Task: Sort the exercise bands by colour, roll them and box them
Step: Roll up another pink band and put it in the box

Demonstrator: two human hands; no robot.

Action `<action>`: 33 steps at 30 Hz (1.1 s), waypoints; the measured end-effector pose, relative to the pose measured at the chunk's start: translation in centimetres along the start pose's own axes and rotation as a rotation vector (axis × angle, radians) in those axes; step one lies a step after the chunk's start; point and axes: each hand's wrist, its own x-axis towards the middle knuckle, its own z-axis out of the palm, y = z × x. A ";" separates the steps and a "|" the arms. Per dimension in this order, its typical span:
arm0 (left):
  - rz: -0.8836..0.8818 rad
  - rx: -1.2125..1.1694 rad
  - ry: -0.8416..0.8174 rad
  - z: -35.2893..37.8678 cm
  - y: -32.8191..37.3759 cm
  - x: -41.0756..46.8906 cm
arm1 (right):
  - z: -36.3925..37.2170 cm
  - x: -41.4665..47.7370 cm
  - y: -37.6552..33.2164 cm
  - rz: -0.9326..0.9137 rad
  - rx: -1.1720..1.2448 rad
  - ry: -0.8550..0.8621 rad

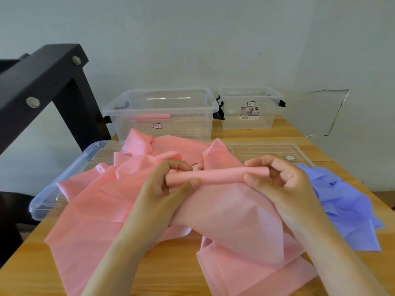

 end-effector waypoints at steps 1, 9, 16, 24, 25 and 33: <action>-0.011 -0.023 -0.007 -0.1 0.0 0.0 | 0.0 0.0 0.1 0.000 0.003 -0.002; -0.056 -0.152 -0.039 -0.4 -0.2 0.2 | -0.5 0.3 0.5 0.060 0.101 -0.088; -0.099 -0.185 -0.018 -0.6 -0.9 0.4 | -0.5 0.5 0.6 0.047 0.136 -0.107; -0.052 -0.101 -0.023 -0.1 -0.5 0.4 | -0.6 0.4 1.1 0.135 0.072 -0.174; -0.046 -0.090 -0.009 -0.1 -0.6 0.3 | -0.6 0.4 1.1 0.139 0.050 -0.167; -0.044 0.087 -0.021 -0.2 -0.8 0.1 | -0.6 0.4 0.9 0.026 0.025 -0.110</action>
